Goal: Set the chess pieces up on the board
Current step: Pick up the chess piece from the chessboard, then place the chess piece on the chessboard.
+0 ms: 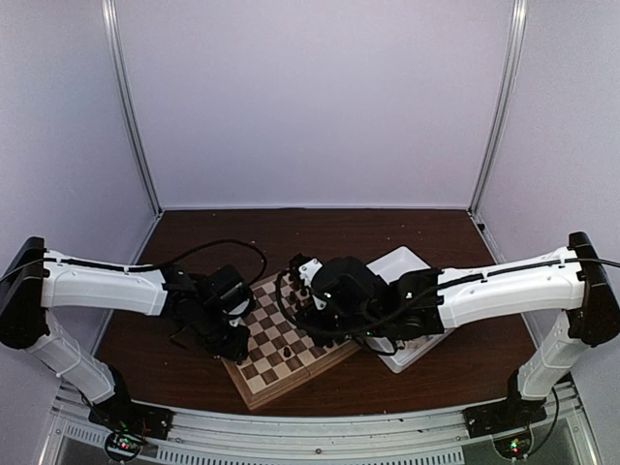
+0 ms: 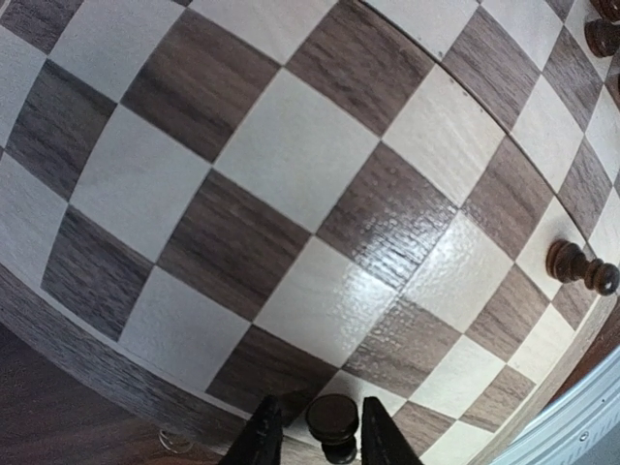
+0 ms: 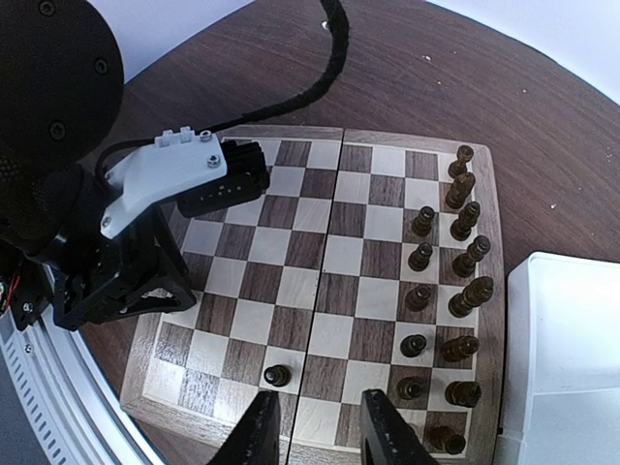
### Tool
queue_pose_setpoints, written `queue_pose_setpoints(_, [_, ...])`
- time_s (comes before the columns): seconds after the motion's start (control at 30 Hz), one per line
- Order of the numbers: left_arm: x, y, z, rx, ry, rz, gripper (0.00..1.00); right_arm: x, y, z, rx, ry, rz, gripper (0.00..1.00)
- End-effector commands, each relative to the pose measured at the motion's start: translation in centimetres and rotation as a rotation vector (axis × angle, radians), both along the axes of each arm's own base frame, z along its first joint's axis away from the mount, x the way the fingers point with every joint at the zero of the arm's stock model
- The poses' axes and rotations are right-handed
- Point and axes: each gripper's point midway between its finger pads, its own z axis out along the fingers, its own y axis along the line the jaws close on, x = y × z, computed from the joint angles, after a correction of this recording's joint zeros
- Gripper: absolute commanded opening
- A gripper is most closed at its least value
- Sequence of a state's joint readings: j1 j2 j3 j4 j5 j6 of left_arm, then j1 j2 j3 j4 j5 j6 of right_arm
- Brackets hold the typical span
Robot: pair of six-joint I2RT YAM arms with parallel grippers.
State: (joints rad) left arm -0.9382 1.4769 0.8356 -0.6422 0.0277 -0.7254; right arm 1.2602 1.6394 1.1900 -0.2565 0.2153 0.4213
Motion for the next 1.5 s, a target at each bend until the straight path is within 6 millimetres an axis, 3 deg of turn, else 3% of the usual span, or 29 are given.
queue_pose_setpoints(0.0, [0.5, -0.8, 0.4, 0.001, -0.013, -0.001, 0.28, 0.0, -0.3, 0.9, 0.020, -0.028, -0.011, 0.31])
queue_pose_setpoints(0.13, [0.5, -1.0, 0.2, 0.009, -0.006, -0.005, 0.20, 0.0, -0.4, 0.9, 0.020, -0.027, -0.013, 0.32])
queue_pose_setpoints(0.47, [1.0, -0.6, 1.3, 0.010, -0.046, 0.026, 0.16, -0.1, -0.5, 1.1, 0.031, -0.033, -0.011, 0.32])
queue_pose_setpoints(0.8, [3.5, -2.5, 8.1, -0.326, -0.159, 0.161, 0.12, -0.6, 0.1, 3.8, 0.127, -0.112, 0.036, 0.31])
queue_pose_setpoints(1.07, [5.3, -2.5, 15.1, -0.735, -0.244, 0.431, 0.12, -2.3, 2.3, 7.2, 0.273, -0.216, 0.133, 0.33])
queue_pose_setpoints(1.27, [5.9, -1.4, 17.7, -0.913, -0.235, 0.610, 0.11, -2.2, 4.3, 7.6, 0.311, -0.263, 0.163, 0.33])
queue_pose_setpoints(1.47, [5.5, -1.2, 18.3, -0.982, -0.165, 0.687, 0.11, -1.9, 6.6, 7.9, 0.343, -0.289, 0.176, 0.34])
